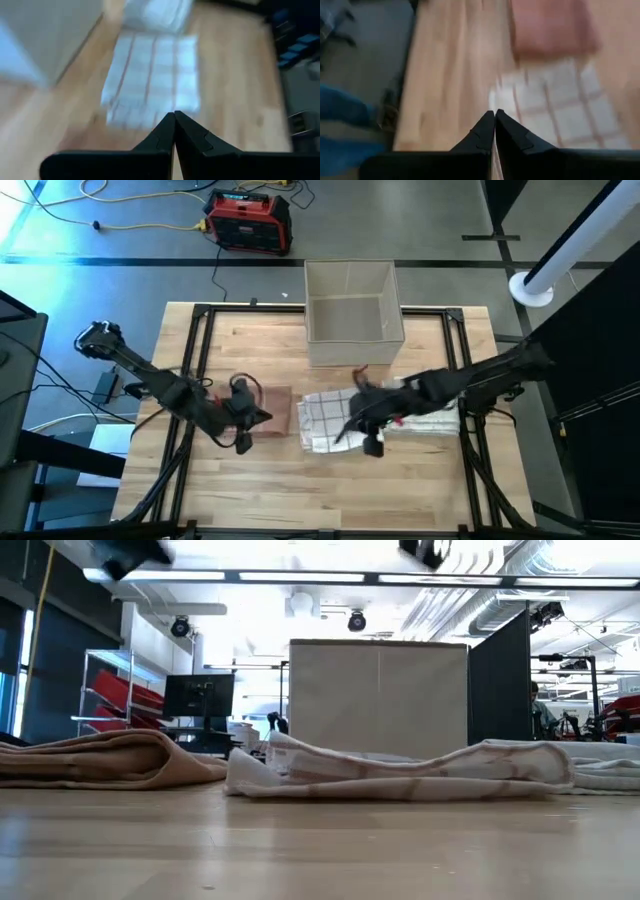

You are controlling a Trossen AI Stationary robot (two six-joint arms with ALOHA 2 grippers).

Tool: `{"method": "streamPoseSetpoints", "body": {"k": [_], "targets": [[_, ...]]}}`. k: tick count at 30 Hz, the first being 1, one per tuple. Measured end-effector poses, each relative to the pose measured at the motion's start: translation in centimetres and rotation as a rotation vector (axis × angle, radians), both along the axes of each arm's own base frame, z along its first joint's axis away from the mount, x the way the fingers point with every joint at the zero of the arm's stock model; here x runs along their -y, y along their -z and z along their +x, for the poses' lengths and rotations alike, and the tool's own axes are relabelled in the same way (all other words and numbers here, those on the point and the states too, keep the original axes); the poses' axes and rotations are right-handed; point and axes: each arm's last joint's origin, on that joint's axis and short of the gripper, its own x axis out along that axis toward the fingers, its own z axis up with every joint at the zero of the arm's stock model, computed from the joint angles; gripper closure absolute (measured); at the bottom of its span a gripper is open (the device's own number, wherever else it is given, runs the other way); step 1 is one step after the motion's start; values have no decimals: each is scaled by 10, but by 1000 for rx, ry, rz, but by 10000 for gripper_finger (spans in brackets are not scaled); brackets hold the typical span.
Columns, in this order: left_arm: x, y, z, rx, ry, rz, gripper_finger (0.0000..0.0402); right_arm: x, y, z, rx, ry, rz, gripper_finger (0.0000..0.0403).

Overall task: Fold towel
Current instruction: Return to Home Position

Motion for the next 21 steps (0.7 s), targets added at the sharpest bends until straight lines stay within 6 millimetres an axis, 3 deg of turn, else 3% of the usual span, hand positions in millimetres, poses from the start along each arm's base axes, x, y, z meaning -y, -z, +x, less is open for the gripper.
{"method": "streamPoseSetpoints", "body": {"k": [4, 7, 14, 21], "targets": [[-24, -4, -14, 116, 94, -34, 402, 7, -24, -20, 113, 15, -38, 403], [-44, -2, -30, 197, 104, -60, 402, 12, -22, -36, 173, 25, -21, 403], [-74, 14, -71, 358, 16, -81, 402, 28, 28, -83, 298, 88, 74, 403], [-89, 28, -98, 481, -234, -137, 402, 49, 71, -148, 404, 127, 174, 403]]}}
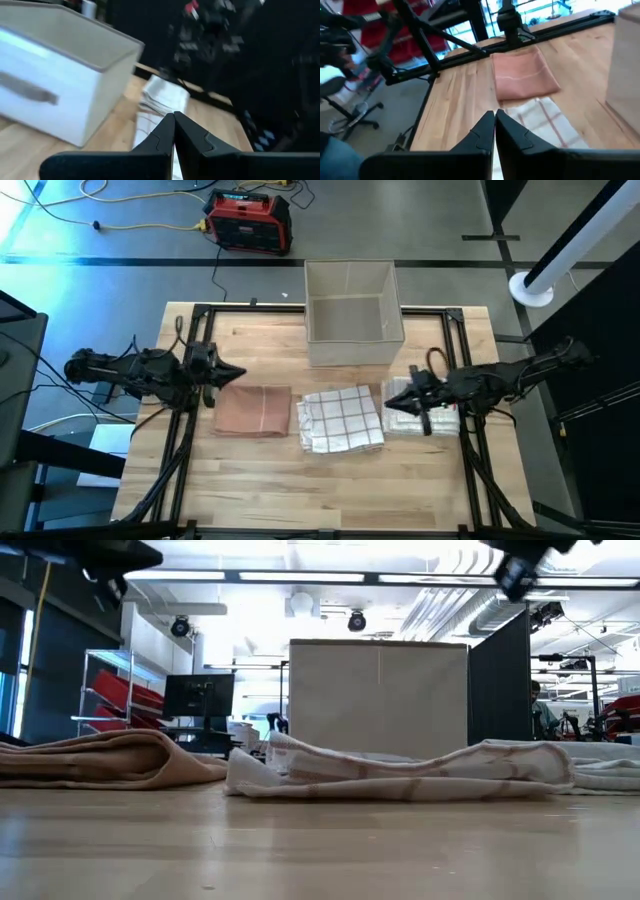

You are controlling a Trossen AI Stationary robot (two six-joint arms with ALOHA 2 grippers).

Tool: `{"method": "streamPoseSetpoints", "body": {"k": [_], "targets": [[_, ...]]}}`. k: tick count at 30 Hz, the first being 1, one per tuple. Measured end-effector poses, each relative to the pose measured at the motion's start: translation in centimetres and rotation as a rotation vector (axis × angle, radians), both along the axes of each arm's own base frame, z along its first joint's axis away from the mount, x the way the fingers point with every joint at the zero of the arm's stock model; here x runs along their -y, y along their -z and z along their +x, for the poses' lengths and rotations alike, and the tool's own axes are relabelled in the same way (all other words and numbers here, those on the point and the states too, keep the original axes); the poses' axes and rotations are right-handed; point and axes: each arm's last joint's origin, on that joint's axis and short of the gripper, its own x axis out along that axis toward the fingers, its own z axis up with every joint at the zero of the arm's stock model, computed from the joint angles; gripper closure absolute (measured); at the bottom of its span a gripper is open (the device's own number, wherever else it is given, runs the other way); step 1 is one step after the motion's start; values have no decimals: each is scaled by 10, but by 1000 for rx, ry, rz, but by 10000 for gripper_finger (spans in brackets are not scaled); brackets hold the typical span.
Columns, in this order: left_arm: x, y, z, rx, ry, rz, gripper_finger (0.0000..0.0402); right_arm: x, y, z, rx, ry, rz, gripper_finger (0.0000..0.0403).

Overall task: Fold towel
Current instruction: Return to Home Position

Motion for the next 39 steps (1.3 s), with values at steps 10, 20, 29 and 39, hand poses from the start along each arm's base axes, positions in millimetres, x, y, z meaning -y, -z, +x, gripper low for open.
{"method": "streamPoseSetpoints", "body": {"k": [10, 20, 29, 39], "targets": [[-1, -2, -7, 53, -6, -104, 402, 19, 17, -53, 96, 139, 176, 403], [-2, 7, 1, -93, -68, 137, 402, 19, 24, -52, 213, 70, -196, 403], [10, 47, 19, 75, 241, 264, 402, 13, 73, -42, 396, -88, -201, 403], [4, 62, 7, 52, 215, 266, 402, 20, 87, -44, 323, -50, -182, 403]]}}
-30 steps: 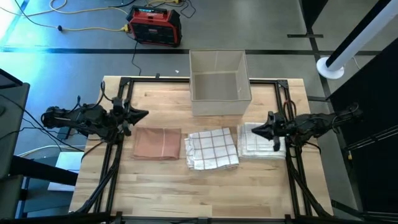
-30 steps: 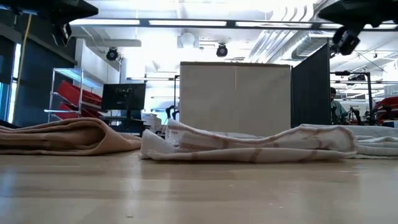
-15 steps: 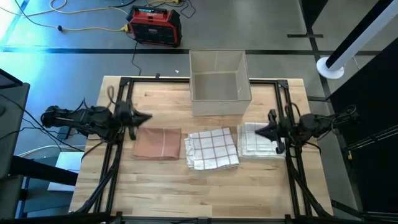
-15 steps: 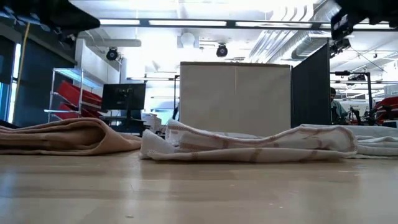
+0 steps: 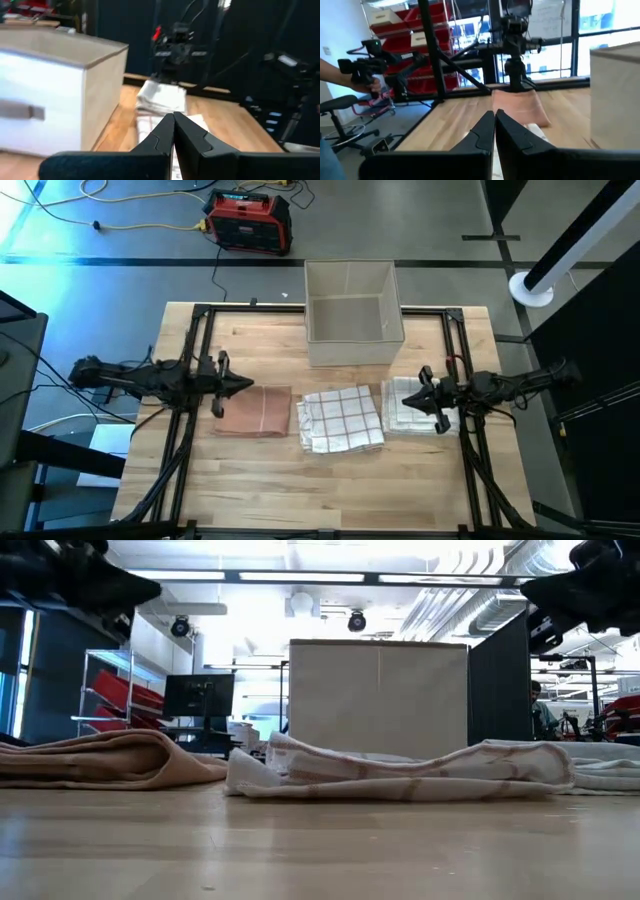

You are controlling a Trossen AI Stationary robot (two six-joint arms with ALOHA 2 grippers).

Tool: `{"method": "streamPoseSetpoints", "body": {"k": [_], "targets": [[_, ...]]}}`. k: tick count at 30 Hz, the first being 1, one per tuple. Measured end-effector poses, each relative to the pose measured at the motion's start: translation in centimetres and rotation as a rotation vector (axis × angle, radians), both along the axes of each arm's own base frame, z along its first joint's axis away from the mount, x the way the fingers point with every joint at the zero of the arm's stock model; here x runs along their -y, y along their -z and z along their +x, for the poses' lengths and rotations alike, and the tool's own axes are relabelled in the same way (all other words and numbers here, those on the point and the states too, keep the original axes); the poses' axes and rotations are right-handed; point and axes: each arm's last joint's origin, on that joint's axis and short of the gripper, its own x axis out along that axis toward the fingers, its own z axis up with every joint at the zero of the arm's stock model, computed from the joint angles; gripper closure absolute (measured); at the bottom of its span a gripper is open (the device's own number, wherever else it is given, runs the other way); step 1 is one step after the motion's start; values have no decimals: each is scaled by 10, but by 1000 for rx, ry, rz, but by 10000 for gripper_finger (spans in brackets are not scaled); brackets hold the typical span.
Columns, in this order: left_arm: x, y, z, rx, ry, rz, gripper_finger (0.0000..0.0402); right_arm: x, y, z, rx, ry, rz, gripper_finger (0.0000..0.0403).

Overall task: Fold towel
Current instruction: Return to Home Position

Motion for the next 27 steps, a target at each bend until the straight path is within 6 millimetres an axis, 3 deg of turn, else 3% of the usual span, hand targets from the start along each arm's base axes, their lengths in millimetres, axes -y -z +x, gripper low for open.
{"method": "streamPoseSetpoints", "body": {"k": [13, 18, 21, 27], "targets": [[1, 4, -13, 8, 115, 30, 402, 5, 3, -14, 14, 77, -82, 402], [7, 28, -4, 66, 252, -14, 402, 4, 10, -12, 0, 49, -44, 402], [5, 41, -1, -16, 185, -38, 402, 3, 10, -13, 3, 28, -55, 402], [1, 38, 0, 18, 78, 7, 402, 3, 11, -12, -3, 31, -71, 402]]}}
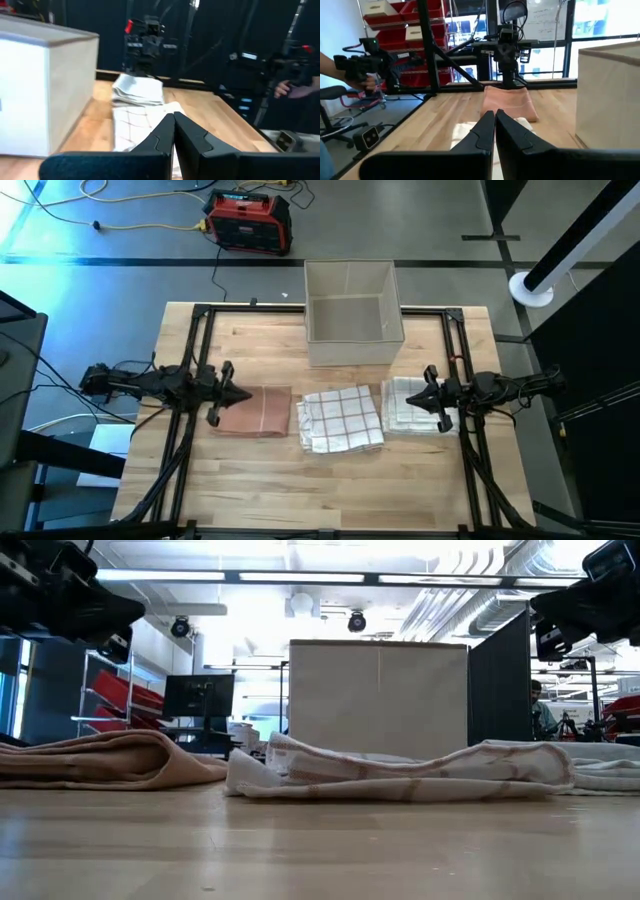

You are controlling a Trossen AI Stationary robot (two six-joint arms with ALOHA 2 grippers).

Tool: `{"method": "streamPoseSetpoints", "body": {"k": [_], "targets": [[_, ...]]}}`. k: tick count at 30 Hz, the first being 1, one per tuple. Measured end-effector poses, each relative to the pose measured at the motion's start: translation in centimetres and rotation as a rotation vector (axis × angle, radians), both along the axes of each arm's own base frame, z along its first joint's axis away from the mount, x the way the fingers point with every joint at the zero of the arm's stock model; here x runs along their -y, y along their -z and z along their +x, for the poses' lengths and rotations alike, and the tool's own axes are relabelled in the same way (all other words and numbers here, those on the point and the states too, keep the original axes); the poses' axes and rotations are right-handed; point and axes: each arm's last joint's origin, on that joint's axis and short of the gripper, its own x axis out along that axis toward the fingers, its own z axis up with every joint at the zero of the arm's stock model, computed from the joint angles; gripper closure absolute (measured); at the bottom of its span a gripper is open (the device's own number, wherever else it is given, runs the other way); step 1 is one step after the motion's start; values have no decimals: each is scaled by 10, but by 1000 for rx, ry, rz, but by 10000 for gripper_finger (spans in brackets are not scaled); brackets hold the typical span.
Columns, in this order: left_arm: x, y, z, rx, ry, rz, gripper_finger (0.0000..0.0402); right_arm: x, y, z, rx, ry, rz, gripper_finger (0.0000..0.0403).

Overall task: Fold towel
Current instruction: Return to Home Position

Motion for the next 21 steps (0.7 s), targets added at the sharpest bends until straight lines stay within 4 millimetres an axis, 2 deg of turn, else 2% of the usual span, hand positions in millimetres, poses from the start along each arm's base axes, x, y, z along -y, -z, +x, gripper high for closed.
{"method": "streamPoseSetpoints", "body": {"k": [9, 21], "targets": [[0, 2, 0, -26, 3, -66, 402, 0, 1, 0, -13, -3, 43, 402], [0, 2, 0, -28, 2, -66, 402, 0, 1, 0, -13, -3, 42, 402]]}}
